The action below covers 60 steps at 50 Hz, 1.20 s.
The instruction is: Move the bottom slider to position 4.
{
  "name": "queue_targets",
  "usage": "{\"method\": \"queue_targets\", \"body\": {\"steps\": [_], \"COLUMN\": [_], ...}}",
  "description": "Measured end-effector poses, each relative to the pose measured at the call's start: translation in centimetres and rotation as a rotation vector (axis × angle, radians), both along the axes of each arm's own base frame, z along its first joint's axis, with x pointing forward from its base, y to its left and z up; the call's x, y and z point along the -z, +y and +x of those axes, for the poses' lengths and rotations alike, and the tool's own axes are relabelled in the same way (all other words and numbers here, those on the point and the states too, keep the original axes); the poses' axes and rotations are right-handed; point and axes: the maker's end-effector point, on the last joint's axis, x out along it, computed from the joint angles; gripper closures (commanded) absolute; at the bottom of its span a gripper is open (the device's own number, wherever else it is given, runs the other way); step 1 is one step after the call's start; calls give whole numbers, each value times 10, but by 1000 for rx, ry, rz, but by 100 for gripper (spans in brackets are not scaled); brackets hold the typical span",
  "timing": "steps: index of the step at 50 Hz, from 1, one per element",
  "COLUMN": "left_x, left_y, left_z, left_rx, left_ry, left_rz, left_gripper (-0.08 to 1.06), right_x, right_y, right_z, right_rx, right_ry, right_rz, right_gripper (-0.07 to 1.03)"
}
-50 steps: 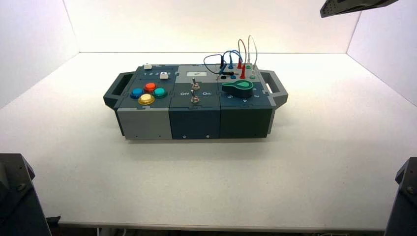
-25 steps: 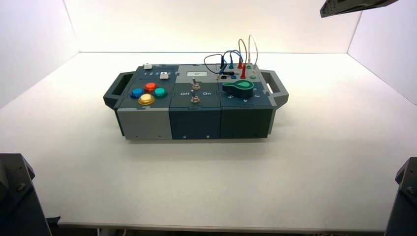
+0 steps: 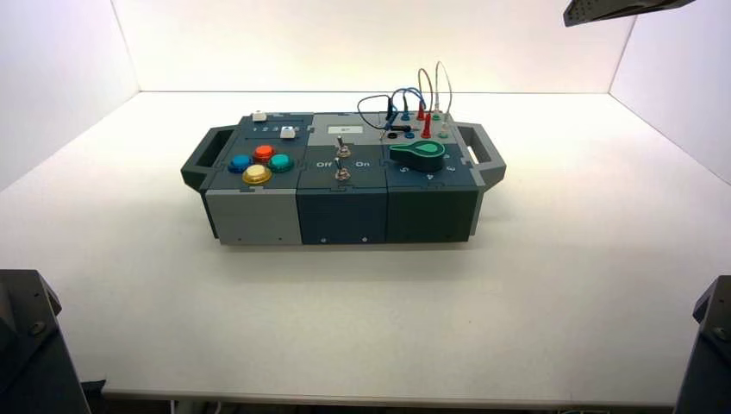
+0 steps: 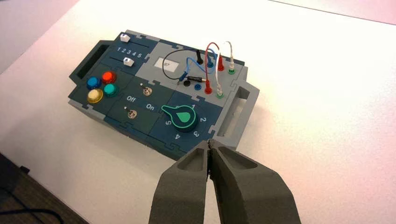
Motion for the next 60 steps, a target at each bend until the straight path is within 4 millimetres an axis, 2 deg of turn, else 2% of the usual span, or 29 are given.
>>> {"method": "queue_targets", "body": {"steps": [14, 22, 34, 44, 60], "left_x": [38, 56, 83, 103, 110], "left_y": [-54, -73, -77, -77, -78], "left_z": [25, 35, 46, 47, 46], "left_rx": [123, 155, 147, 146, 150], "left_ry": [122, 155, 195, 238, 256], "left_rz": [53, 74, 96, 117, 125], "left_gripper": [100, 100, 100, 100, 100], "right_x": [1, 3, 3, 6, 7], "right_y": [0, 0, 0, 0, 0], "right_z": [1, 1, 2, 2, 2], "right_rx": [1, 1, 2, 1, 3], "right_ry": [3, 10, 15, 22, 24], "right_rz": [-4, -7, -8, -15, -17], "right_gripper": [99, 99, 99, 99, 99]}}
